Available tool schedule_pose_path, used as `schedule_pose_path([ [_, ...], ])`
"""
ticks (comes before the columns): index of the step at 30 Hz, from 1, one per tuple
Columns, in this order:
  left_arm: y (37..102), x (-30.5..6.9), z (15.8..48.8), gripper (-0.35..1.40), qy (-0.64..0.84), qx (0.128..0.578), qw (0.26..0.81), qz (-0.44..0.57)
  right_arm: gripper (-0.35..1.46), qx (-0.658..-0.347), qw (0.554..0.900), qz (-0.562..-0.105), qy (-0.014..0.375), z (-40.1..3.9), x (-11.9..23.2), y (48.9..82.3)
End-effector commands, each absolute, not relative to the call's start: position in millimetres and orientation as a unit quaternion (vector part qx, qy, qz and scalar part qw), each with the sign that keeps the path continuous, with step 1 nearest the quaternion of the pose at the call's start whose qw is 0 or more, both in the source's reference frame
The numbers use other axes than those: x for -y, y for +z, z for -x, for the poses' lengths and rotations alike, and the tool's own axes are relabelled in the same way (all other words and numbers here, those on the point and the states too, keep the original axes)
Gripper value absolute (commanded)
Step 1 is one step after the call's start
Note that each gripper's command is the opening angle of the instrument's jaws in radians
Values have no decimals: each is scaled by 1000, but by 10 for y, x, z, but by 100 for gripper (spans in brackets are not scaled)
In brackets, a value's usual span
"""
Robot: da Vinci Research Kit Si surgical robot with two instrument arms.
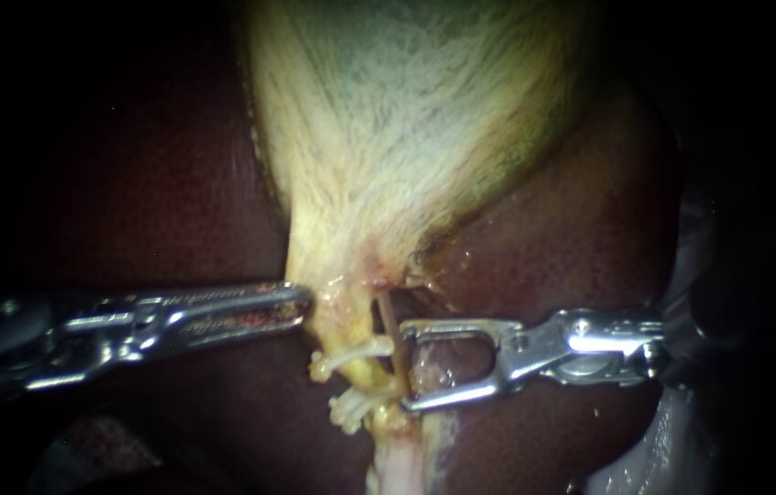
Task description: Going back third clip left tube
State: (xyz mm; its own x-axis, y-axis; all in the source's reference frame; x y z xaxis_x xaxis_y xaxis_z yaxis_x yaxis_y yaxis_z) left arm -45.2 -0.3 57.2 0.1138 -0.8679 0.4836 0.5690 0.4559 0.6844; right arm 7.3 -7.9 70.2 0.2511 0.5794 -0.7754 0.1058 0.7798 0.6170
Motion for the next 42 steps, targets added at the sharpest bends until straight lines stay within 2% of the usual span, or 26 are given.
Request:
schedule_pose_path([
  [1,573,3,452,-35,-494,446,727,-167,58,-593,737,-285,156,-68,72,699],
  [9,575,2,452,-35,-494,446,727,-167,58,-597,743,-265,147,-49,54,684],
  [16,586,2,457,-35,-494,446,728,-165,60,-599,746,-257,138,-48,55,685],
  [27,623,5,484,-35,-491,428,742,-161,60,-600,747,-253,133,-46,56,683],
  [42,623,10,493,-35,-490,426,742,-166,60,-600,748,-252,131,-43,57,682],
])
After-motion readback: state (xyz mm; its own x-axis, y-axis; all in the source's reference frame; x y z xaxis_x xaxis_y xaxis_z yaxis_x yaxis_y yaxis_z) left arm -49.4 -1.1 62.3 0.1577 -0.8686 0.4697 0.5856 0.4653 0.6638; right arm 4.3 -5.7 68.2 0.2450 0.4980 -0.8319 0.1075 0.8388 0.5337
